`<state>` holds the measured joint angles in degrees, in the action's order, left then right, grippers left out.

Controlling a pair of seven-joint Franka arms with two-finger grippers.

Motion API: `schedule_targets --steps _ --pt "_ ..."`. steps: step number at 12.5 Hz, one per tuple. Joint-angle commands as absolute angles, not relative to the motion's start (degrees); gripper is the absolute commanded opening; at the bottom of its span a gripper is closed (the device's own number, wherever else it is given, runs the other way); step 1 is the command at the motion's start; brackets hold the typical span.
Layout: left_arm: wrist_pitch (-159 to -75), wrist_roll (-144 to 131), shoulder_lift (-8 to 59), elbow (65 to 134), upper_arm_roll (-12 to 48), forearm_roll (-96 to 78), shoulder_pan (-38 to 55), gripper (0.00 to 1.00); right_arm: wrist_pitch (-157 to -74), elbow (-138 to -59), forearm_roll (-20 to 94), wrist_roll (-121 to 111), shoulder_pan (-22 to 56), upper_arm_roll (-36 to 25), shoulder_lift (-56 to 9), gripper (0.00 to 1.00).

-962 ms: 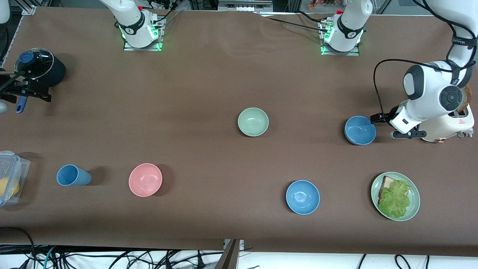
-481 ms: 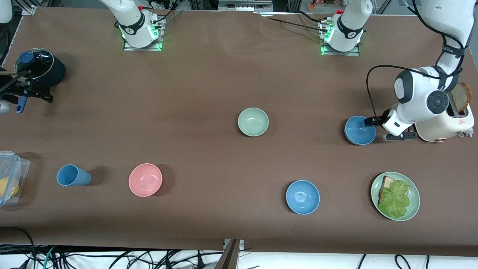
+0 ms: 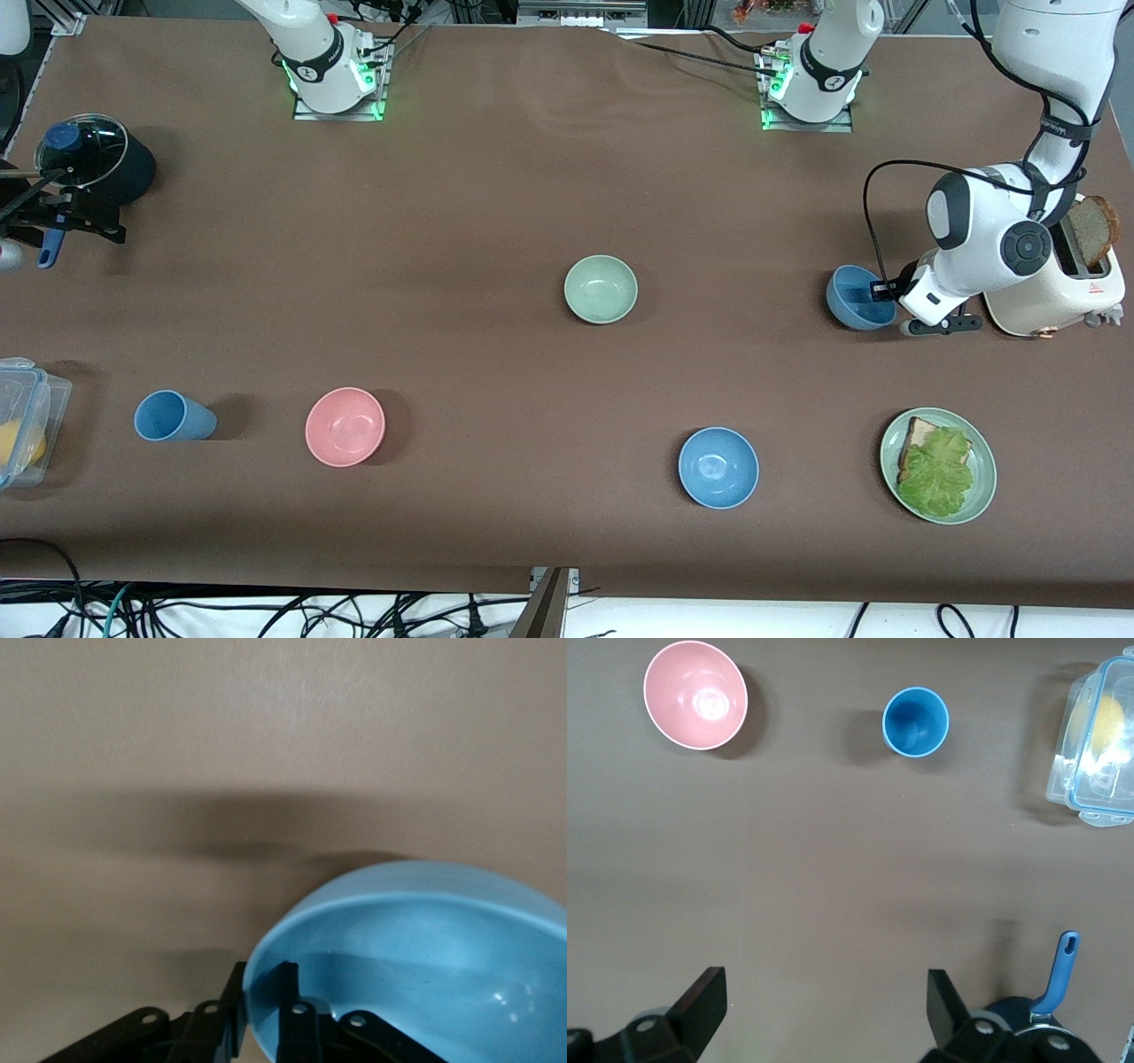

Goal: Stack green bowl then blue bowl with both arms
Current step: 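Carry the blue bowl with the left gripper onto the green bowl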

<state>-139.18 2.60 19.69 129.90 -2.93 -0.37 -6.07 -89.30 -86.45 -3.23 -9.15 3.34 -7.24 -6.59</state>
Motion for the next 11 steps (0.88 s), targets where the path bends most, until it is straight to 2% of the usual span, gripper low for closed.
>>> schedule_targets --steps 1,11 --pt "-138.2 0.3 18.5 129.6 -3.2 -1.0 -5.5 0.0 -89.1 -85.5 -3.8 -9.6 3.1 -7.1 -6.9 1.0" --pt "-131.3 0.1 10.9 128.8 -2.4 -2.5 -4.7 0.0 -89.1 -85.5 -3.8 -9.6 3.1 -7.1 -6.9 1.0"
